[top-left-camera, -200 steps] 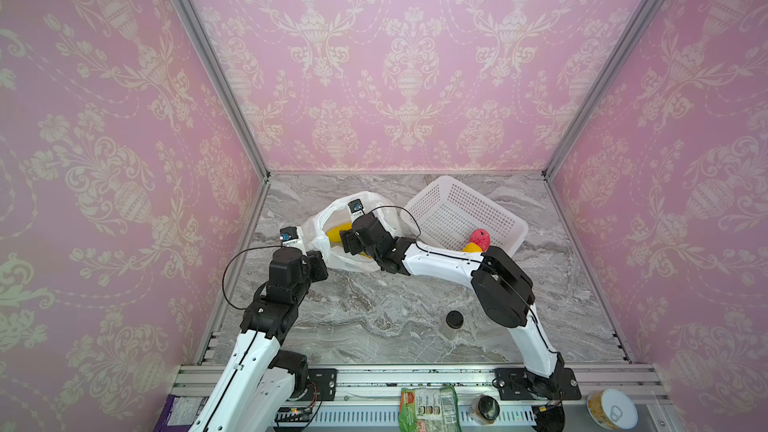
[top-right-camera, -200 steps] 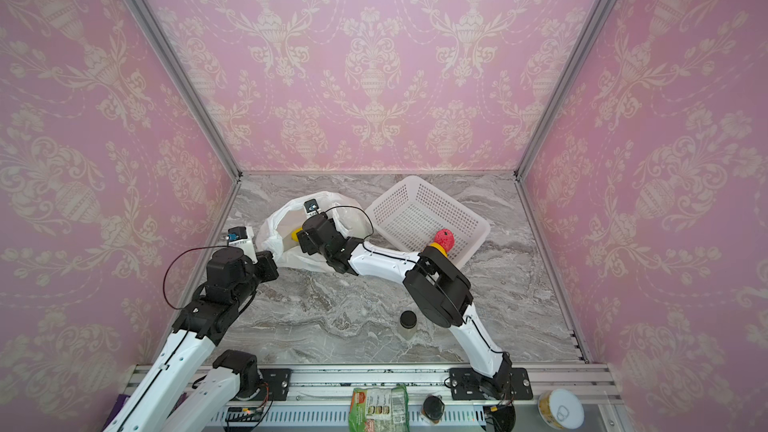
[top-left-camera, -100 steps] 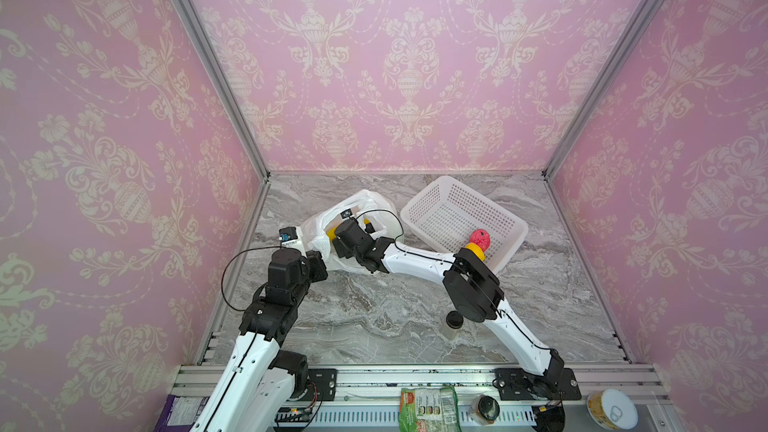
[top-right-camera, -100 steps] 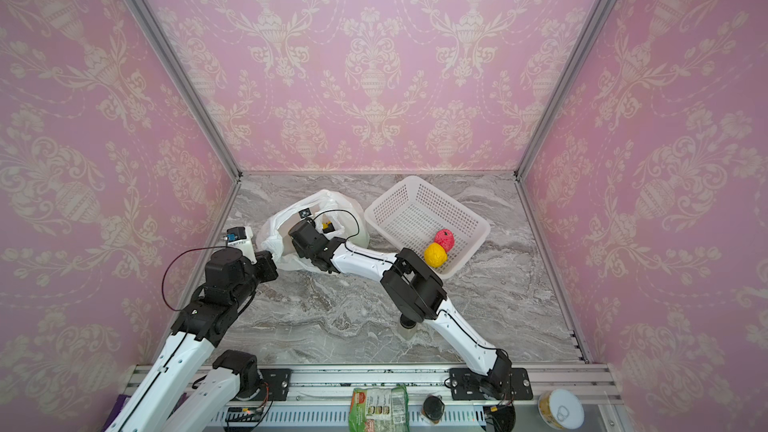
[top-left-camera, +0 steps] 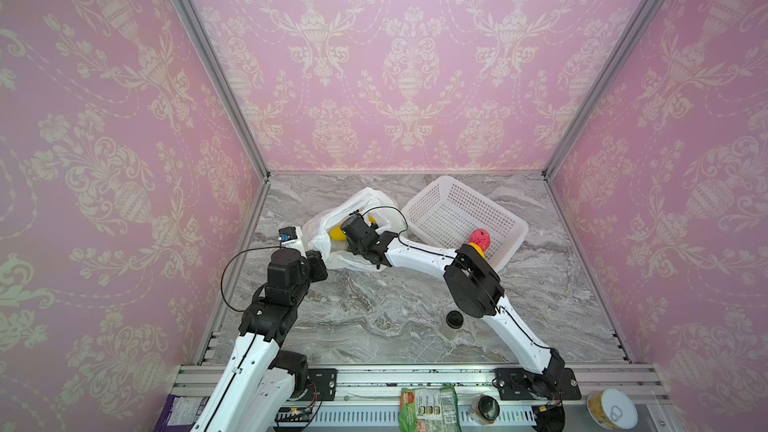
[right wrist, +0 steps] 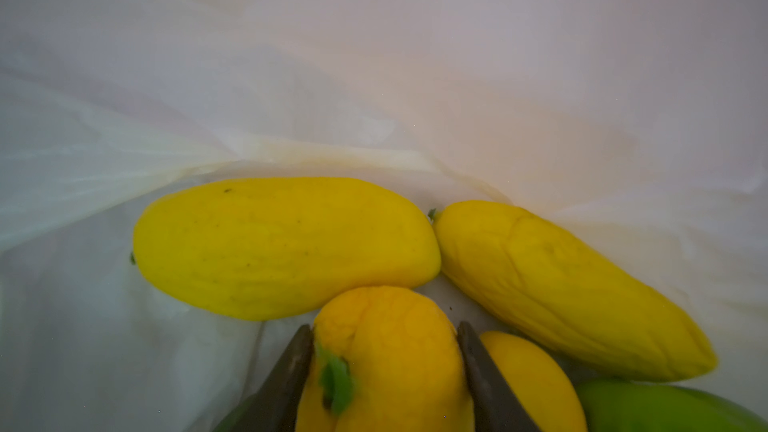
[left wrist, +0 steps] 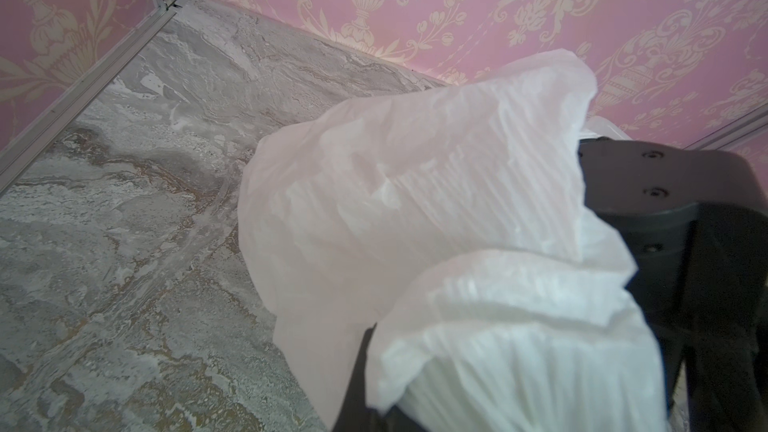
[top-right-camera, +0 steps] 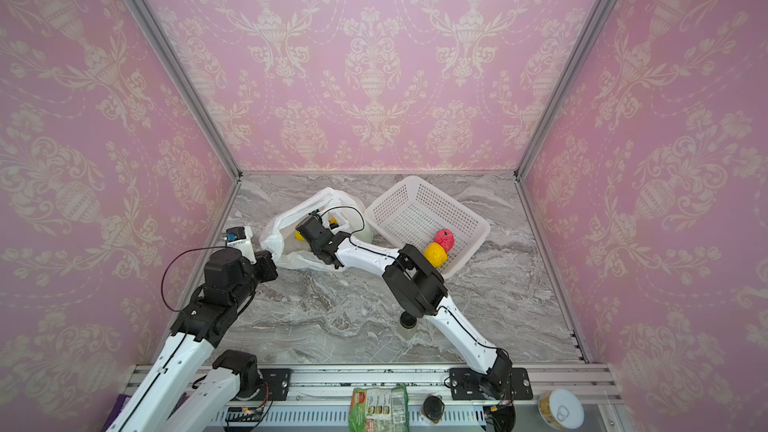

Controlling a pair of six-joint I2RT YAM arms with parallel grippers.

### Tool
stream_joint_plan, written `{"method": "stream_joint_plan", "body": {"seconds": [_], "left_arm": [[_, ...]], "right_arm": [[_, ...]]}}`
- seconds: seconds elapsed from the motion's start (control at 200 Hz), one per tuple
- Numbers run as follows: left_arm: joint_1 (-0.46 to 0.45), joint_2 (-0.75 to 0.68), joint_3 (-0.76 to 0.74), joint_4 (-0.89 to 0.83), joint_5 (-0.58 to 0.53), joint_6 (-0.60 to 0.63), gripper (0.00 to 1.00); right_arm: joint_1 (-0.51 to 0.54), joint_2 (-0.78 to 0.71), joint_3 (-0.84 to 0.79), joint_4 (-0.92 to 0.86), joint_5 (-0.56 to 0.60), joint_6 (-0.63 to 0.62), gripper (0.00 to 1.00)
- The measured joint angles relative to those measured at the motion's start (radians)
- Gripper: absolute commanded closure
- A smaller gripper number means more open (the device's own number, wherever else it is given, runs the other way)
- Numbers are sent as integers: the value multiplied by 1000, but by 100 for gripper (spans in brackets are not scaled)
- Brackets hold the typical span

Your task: Untie the knot of the plastic bag and take out the fruit

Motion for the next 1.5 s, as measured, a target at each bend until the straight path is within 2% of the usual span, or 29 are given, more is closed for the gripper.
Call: {"method": "stream_joint_plan", "body": {"seconds": [0.125, 0.295, 0.39, 0.475, 0.615, 0.866, 0.981, 1.191, 1.501], "left_arm": [[0, 0, 0, 0, 0, 0, 100], [0, 0, 0, 0, 0, 0, 100], [0, 0, 0, 0, 0, 0, 100], [0, 2, 0, 0, 0, 0, 100], [0, 10, 0, 8, 0, 0, 100], [0, 36, 0, 12, 0, 0, 100], [0, 45, 2, 21, 0, 0, 100], [0, 108, 11, 50, 4, 1, 100], [0, 124, 11, 62, 5, 8, 100]], "right_arm": [[6, -8, -11, 42, -36, -37, 74], [18, -85, -144, 211, -158, -85, 78], [22, -77, -112, 262, -208, -130, 82], [23, -34, -8, 273, -241, -167, 83], [23, 32, 115, 301, -251, -216, 80], [23, 104, 137, 299, -250, -266, 82], [23, 98, 105, 332, -252, -275, 83], [23, 16, -92, 441, -315, -255, 83], [23, 14, -42, 495, -345, -232, 87]]}}
